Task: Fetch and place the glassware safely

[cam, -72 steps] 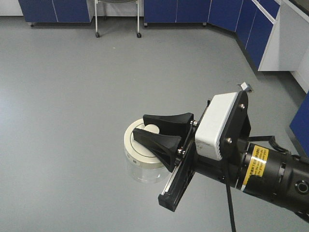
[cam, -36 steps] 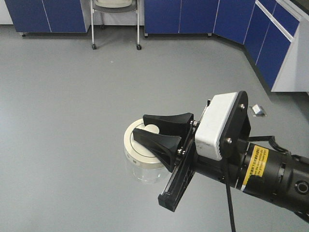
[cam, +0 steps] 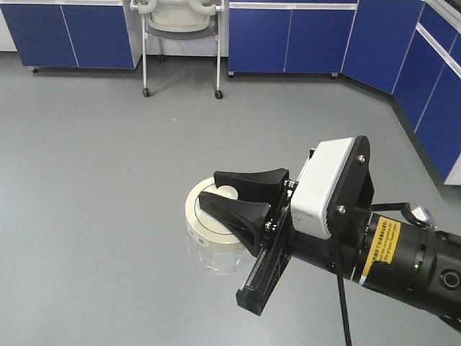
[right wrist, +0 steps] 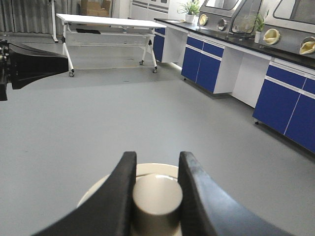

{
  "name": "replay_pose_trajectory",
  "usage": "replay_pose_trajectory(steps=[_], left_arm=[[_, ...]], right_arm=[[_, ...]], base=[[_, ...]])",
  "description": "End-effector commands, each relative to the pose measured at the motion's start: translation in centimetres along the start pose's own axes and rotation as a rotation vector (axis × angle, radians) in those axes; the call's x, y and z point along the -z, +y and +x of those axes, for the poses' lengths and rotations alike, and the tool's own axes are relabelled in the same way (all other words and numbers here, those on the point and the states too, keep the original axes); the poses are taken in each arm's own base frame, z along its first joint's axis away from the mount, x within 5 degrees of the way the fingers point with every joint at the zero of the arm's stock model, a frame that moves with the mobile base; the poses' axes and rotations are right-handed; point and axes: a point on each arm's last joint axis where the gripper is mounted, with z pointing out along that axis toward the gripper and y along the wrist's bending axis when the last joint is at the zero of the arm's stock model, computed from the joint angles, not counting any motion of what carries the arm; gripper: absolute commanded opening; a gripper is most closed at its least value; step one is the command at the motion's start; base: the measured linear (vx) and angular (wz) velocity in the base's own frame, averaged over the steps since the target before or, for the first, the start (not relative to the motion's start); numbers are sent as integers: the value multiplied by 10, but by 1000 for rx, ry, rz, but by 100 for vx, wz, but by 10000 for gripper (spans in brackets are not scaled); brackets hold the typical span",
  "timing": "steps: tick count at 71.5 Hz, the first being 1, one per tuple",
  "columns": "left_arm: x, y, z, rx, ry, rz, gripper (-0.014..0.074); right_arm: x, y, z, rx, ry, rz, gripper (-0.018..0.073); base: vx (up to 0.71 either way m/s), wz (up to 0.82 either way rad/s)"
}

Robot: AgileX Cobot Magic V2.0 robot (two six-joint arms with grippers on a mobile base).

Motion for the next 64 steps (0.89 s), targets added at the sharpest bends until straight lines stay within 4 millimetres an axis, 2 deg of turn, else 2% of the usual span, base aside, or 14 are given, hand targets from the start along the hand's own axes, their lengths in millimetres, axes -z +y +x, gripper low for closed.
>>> replay_pose_trajectory(steps=[1, 64], left_arm=[[0, 1, -16, 16, -98, -8, -7], [0, 1, -16, 16, -98, -8, -7]], right_arm=[[4, 1, -23, 0, -133, -18, -3], [4, 1, -23, 0, -131, -17, -3]], base=[[55, 4], [55, -2]])
